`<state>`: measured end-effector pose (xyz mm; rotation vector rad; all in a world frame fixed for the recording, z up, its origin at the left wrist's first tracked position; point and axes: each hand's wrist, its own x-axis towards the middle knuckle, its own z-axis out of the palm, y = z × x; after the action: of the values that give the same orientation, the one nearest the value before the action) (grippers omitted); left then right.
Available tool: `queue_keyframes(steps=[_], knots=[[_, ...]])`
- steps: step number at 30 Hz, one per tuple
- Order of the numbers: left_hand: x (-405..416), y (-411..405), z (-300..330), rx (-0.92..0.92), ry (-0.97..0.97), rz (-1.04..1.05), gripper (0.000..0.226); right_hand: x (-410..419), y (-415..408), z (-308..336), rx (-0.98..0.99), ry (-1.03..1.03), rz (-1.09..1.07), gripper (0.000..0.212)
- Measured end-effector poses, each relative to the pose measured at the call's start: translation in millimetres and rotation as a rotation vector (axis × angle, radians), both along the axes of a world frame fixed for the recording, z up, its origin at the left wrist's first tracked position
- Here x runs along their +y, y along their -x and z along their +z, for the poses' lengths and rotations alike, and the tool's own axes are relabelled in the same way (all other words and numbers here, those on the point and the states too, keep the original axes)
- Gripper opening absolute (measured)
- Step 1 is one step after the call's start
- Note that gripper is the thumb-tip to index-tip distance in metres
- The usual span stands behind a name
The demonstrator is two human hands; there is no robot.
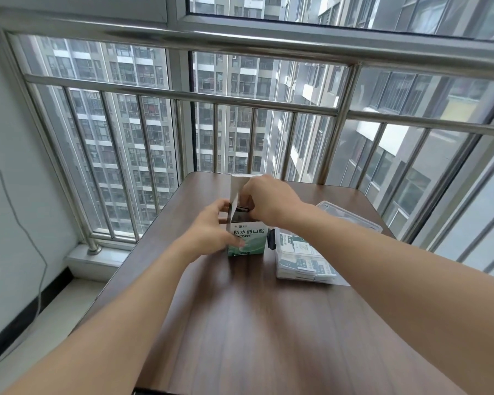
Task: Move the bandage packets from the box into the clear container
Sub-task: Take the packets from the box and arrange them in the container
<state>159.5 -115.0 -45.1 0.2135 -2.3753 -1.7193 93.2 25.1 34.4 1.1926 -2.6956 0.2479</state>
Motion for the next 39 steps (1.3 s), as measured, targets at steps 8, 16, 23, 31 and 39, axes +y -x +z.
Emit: queue_keyframes(steps=[8, 16, 23, 31, 39], knots=[[0, -1, 1, -0.004, -0.005, -0.014, 0.077, -3, 4, 1, -0.020, -0.021, -0.036, 0.027], [1, 2, 4, -0.010, -0.005, -0.024, 0.074, -11, 3, 3, 0.067, -0.126, -0.014, 0.015], [-1, 3, 2, -0.019, -0.011, -0.013, 0.071, -11, 8, 0, 0.097, -0.167, -0.004, 0.028], [-2, 2, 1, -0.023, -0.008, 0.001, 0.071, -6, 6, 4, 0.035, -0.067, -0.019, 0.021], [-1, 3, 4, -0.032, 0.001, -0.002, 0.072, -7, 2, 7, 0.005, -0.102, 0.031, 0.025]])
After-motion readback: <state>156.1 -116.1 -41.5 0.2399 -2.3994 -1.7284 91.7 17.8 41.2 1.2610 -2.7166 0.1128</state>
